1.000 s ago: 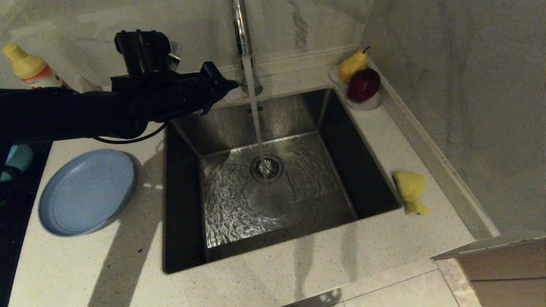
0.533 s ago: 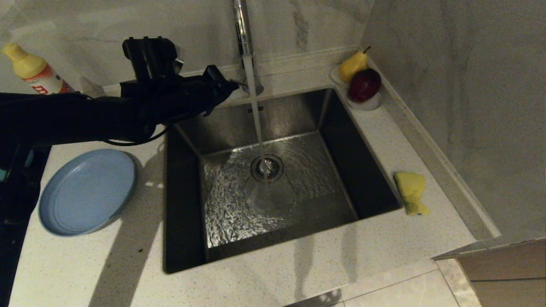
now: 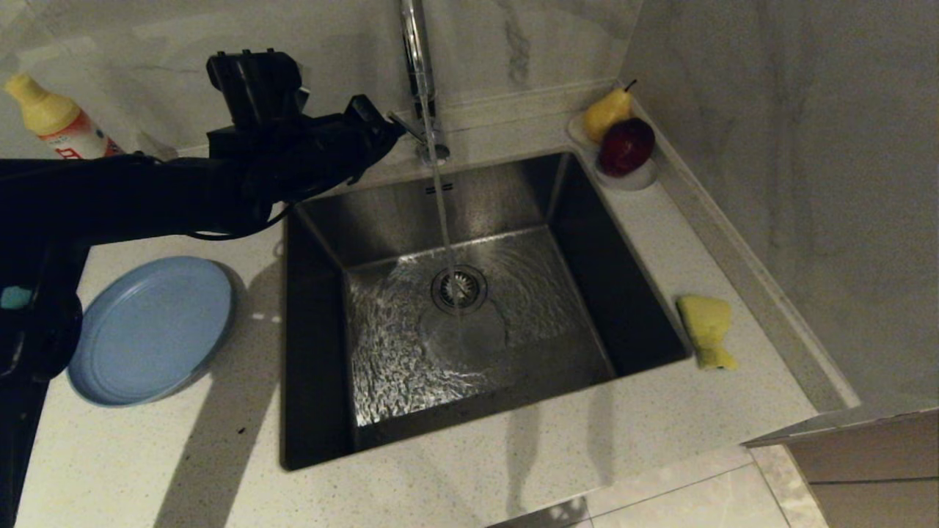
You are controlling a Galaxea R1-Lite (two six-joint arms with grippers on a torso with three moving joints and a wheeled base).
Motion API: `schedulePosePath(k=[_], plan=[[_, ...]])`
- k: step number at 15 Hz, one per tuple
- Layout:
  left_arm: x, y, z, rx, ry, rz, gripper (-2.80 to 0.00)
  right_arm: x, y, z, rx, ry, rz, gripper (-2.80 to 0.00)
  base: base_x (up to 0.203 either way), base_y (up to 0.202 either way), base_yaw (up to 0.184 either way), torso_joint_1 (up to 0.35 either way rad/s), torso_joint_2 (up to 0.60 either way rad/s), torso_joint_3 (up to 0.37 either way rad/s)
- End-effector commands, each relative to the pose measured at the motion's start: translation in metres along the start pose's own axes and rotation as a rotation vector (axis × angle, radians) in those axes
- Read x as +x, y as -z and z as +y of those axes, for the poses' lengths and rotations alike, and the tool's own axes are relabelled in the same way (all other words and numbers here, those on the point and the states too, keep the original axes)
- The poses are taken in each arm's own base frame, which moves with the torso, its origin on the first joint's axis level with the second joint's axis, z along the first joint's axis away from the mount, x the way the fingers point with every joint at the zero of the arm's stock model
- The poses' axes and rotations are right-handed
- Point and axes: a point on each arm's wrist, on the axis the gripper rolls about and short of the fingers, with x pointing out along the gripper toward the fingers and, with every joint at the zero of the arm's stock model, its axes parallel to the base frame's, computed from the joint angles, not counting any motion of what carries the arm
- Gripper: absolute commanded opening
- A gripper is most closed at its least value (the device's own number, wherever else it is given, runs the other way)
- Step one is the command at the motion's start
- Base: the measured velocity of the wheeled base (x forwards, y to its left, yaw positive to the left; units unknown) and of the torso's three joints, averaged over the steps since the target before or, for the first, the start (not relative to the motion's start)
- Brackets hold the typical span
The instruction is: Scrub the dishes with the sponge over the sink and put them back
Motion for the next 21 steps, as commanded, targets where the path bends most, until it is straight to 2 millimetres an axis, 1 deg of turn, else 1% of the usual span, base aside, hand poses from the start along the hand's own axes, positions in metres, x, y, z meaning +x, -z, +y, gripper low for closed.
schedulePosePath(k=[1,3,6,8,10,12,14,15,16,18,21], plan=[[0.004,0.003,0.005,-0.004,-0.008,0.002,-2.8,0.0,0.0,0.0,-0.001,-0.001,-0.002,-2.8,0.0,0.0,0.0,0.0,0.0,0.0],[0.006,0.004,0.009,-0.005,-0.017,0.003,-2.8,0.0,0.0,0.0,-0.001,-0.001,-0.002,-2.8,0.0,0.0,0.0,0.0,0.0,0.0],[0.005,-0.001,0.013,0.009,-0.005,-0.028,-2.8,0.0,0.0,0.0,-0.001,-0.001,-0.002,-2.8,0.0,0.0,0.0,0.0,0.0,0.0],[0.002,-0.005,0.01,0.011,-0.002,-0.033,-2.8,0.0,0.0,0.0,-0.001,-0.001,-0.002,-2.8,0.0,0.0,0.0,0.0,0.0,0.0],[-0.011,-0.012,-0.001,0.01,-0.004,-0.032,-2.8,0.0,0.0,0.0,-0.001,-0.001,-0.002,-2.8,0.0,0.0,0.0,0.0,0.0,0.0],[-0.034,-0.015,-0.012,0.015,-0.025,-0.012,-2.8,0.0,0.0,0.0,-0.001,-0.001,-0.002,-2.8,0.0,0.0,0.0,0.0,0.0,0.0],[-0.067,-0.02,-0.026,0.084,-0.047,-0.007,-2.8,0.0,0.0,0.0,-0.001,-0.001,-0.002,-2.8,0.0,0.0,0.0,0.0,0.0,0.0],[-0.086,-0.025,-0.036,0.134,-0.056,-0.026,-2.8,0.0,0.0,0.0,-0.001,-0.001,-0.002,-2.8,0.0,0.0,0.0,0.0,0.0,0.0],[-0.107,-0.031,-0.047,0.19,-0.081,-0.058,-2.8,0.0,0.0,0.0,-0.001,-0.001,-0.002,-2.8,0.0,0.0,0.0,0.0,0.0,0.0],[-0.149,-0.042,-0.069,0.285,-0.194,-0.146,-2.8,0.0,0.0,0.0,-0.001,-0.001,-0.002,-2.8,0.0,0.0,0.0,0.0,0.0,0.0],[-0.219,-0.048,-0.094,0.353,-0.305,-0.235,-2.8,0.0,0.0,0.0,-0.001,-0.001,-0.002,-2.8,0.0,0.0,0.0,0.0,0.0,0.0]])
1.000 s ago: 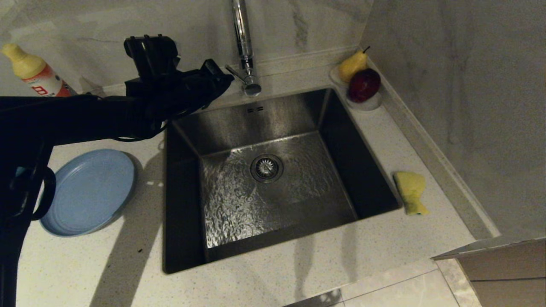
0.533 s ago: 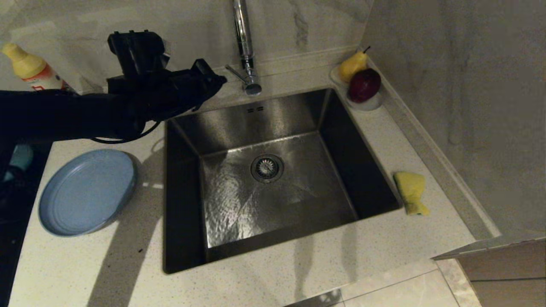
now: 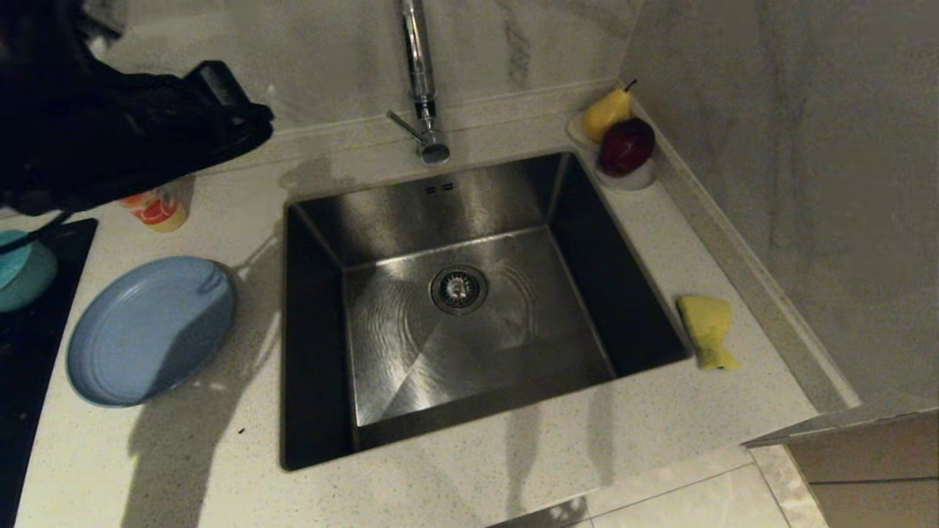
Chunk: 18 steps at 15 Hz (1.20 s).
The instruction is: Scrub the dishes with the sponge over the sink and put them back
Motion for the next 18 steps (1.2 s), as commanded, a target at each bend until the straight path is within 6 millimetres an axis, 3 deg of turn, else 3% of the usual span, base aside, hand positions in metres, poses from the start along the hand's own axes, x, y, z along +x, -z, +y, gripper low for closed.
schedulePosePath(k=[1,3,6,9,11,13,18], plan=[[-0.085,-0.032,-0.003,0.025,-0.051,-0.121,-2.8,0.0,0.0,0.0,-0.001,-0.001,-0.002,-2.8,0.0,0.0,0.0,0.0,0.0,0.0],[-0.122,-0.022,0.008,0.073,-0.231,-0.028,-2.8,0.0,0.0,0.0,-0.001,-0.001,-0.002,-2.8,0.0,0.0,0.0,0.0,0.0,0.0],[-0.159,-0.014,0.019,0.135,-0.451,-0.052,-2.8,0.0,0.0,0.0,-0.001,-0.001,-0.002,-2.8,0.0,0.0,0.0,0.0,0.0,0.0],[-0.179,0.017,0.037,0.215,-0.561,0.028,-2.8,0.0,0.0,0.0,-0.001,-0.001,-0.002,-2.8,0.0,0.0,0.0,0.0,0.0,0.0],[-0.165,0.026,0.044,0.244,-0.631,0.083,-2.8,0.0,0.0,0.0,0.001,-0.001,-0.002,-2.8,0.0,0.0,0.0,0.0,0.0,0.0],[-0.132,0.029,0.059,0.262,-0.758,0.139,-2.8,0.0,0.0,0.0,0.001,-0.001,-0.002,-2.8,0.0,0.0,0.0,0.0,0.0,0.0],[-0.063,0.006,0.094,0.249,-0.951,0.205,-2.8,0.0,0.0,0.0,0.004,-0.001,-0.002,-2.8,0.0,0.0,0.0,0.0,0.0,0.0]])
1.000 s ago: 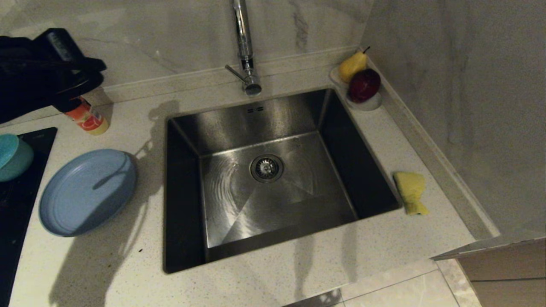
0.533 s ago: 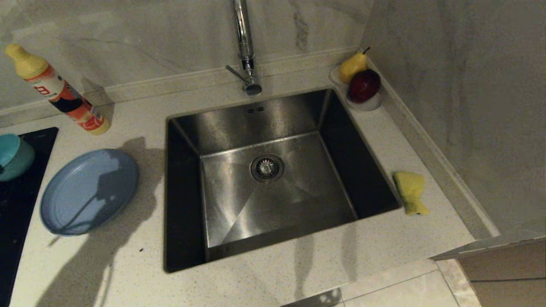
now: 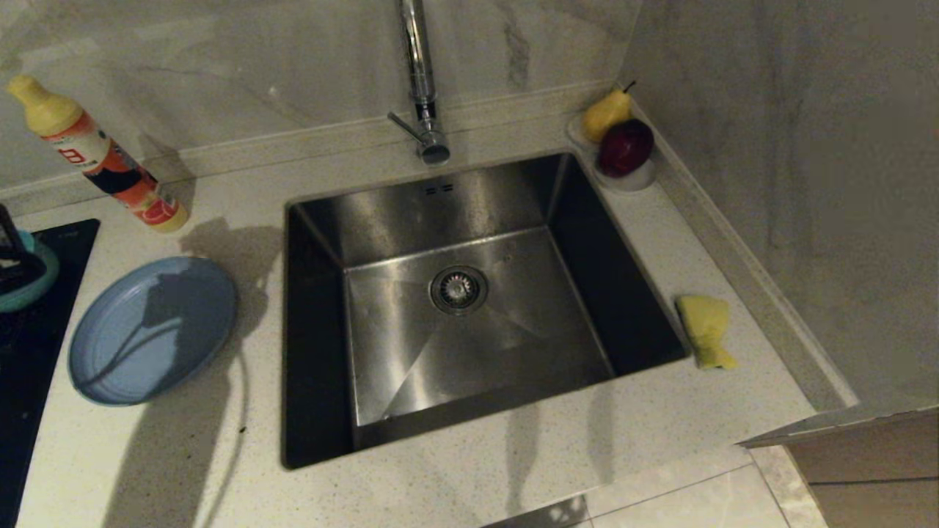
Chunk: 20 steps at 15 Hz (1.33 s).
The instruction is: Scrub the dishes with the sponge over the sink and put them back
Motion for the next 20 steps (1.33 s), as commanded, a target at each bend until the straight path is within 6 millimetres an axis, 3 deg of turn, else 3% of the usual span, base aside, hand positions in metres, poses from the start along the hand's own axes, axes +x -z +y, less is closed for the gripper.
schedulePosePath(k=[1,2,3,7,12,20], plan=[[0.055,-0.004,-0.015,0.024,-0.103,0.079,-2.8,0.0,0.0,0.0,-0.001,-0.001,-0.002,-2.8,0.0,0.0,0.0,0.0,0.0,0.0],[0.07,-0.006,-0.014,0.013,-0.137,0.089,-2.8,0.0,0.0,0.0,-0.001,-0.001,-0.002,-2.8,0.0,0.0,0.0,0.0,0.0,0.0],[0.085,-0.012,-0.011,-0.026,-0.173,0.09,0.0,0.0,0.0,0.0,-0.001,-0.001,-0.002,-2.8,0.0,0.0,0.0,0.0,0.0,0.0],[0.126,-0.014,0.014,-0.117,-0.197,0.141,0.0,0.0,0.0,0.0,-0.001,-0.001,-0.002,-2.8,0.0,0.0,0.0,0.0,0.0,0.0],[0.145,-0.026,0.063,-0.218,-0.091,0.171,0.0,0.0,0.0,0.0,-0.001,-0.001,-0.002,-2.8,0.0,0.0,0.0,0.0,0.0,0.0],[0.199,-0.016,0.093,-0.253,-0.003,0.213,0.0,0.0,0.0,0.0,-0.001,-0.001,-0.002,-2.8,0.0,0.0,0.0,0.0,0.0,0.0]])
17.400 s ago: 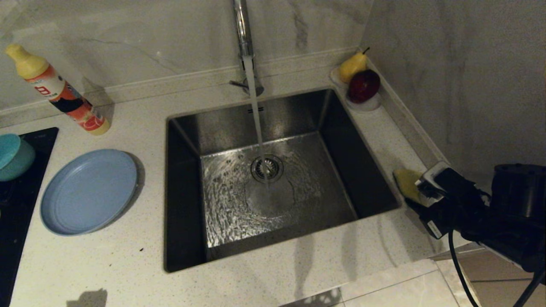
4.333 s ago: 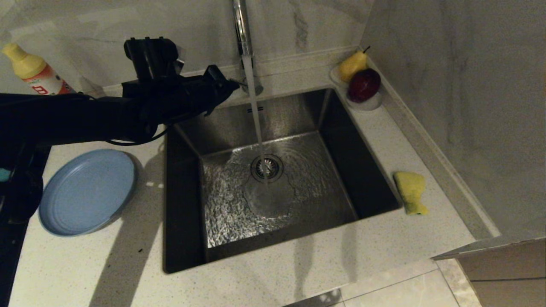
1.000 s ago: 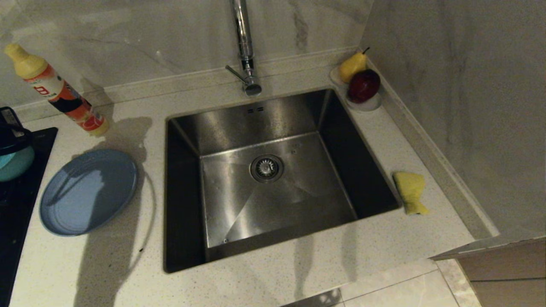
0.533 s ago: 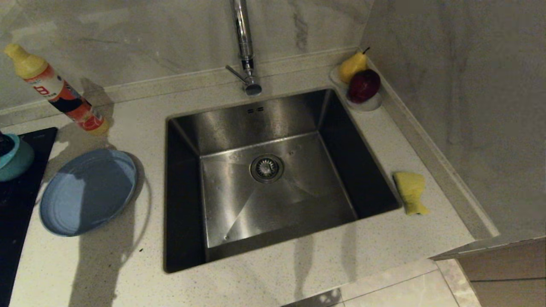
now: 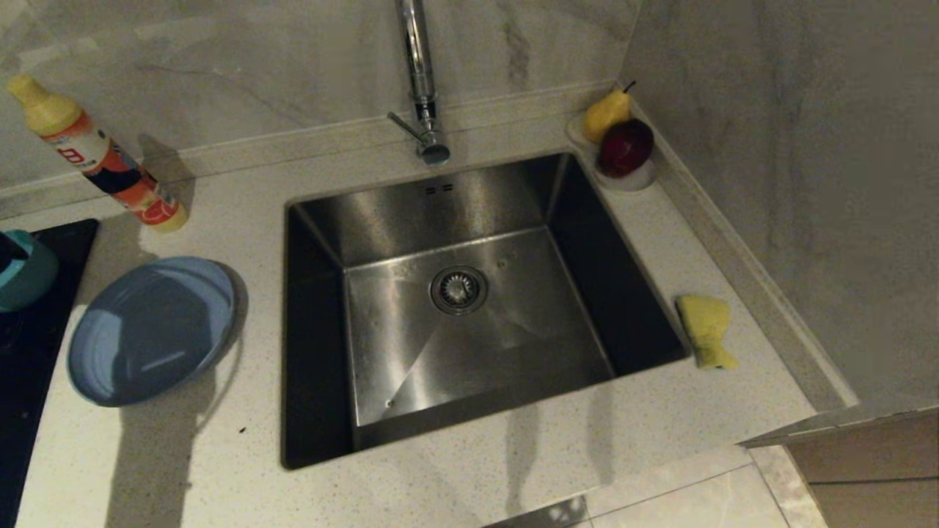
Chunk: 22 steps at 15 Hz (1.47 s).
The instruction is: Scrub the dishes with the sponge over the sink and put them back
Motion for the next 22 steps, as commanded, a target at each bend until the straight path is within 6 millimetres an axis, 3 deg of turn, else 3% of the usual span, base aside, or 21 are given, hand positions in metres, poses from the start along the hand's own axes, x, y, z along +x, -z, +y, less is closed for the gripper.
schedulePosePath(k=[1,6,22], plan=[[0.026,-0.001,0.013,-0.003,-0.003,0.025,0.0,0.0,0.0,0.0,-0.001,-0.001,-0.002,-2.8,0.0,0.0,0.0,0.0,0.0,0.0],[0.044,0.018,0.033,-0.005,-0.02,0.123,0.0,0.0,0.0,0.0,-0.001,-0.001,-0.002,-2.8,0.0,0.0,0.0,0.0,0.0,0.0],[0.066,0.04,0.044,-0.05,-0.005,0.27,0.0,0.0,0.0,0.0,-0.001,-0.001,-0.002,-2.8,0.0,0.0,0.0,0.0,0.0,0.0]])
